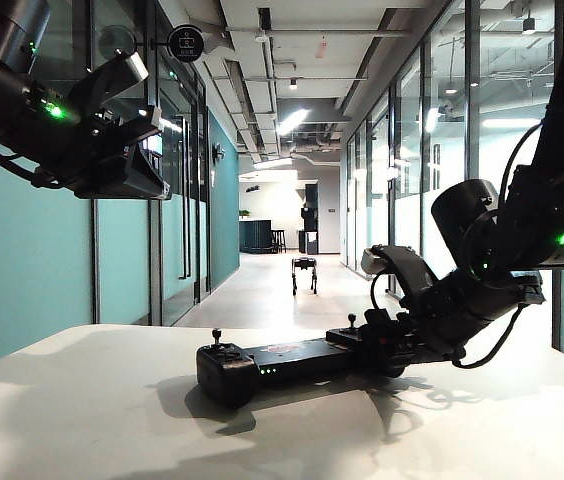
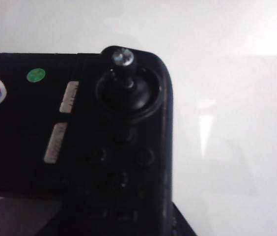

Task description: Push the left joystick on the remote control sitting on the white table backward to make the robot dog back up in a straight line until it returns close to you.

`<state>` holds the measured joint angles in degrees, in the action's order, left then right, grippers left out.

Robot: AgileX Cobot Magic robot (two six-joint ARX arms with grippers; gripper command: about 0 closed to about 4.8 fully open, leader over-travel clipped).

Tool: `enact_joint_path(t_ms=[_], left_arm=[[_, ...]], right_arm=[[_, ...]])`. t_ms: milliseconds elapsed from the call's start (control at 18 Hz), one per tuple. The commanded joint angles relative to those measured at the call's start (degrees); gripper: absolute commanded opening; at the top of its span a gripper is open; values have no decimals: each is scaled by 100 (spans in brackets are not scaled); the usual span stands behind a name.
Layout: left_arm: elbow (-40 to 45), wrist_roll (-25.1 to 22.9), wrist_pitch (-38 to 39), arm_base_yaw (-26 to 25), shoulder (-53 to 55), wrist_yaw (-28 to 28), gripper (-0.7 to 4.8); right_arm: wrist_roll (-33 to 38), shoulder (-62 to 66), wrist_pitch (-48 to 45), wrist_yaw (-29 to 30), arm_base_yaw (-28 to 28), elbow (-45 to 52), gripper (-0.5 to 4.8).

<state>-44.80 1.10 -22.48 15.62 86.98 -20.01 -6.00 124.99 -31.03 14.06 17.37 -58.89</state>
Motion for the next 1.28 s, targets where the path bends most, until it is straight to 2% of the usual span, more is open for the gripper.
enact_joint_path(t_ms=[56, 389, 556, 834, 946, 1113, 1280], left_arm=[[-26, 0, -76, 4, -22, -44, -6], [-26, 0, -76, 4, -22, -44, -6], [-26, 0, -76, 4, -22, -44, -6], [-26, 0, -79, 4, -22, -42, -6], [-26, 0, -79, 4, -22, -42, -6], [-26, -2, -81, 4, -20, -39, -6], [-26, -24, -98, 4, -20, -31, -6]], right_arm=[[0, -24, -76, -201, 48, -20, 212], [2, -33, -79, -262, 46, -20, 197], [-4, -181, -85, -262, 46, -20, 156], [7, -352, -74, -260, 46, -20, 157], [308, -352, -63, -321, 46, -20, 157], [496, -354, -42, -717, 157, -17, 158], [494, -356, -42, -1480, 522, -17, 158]])
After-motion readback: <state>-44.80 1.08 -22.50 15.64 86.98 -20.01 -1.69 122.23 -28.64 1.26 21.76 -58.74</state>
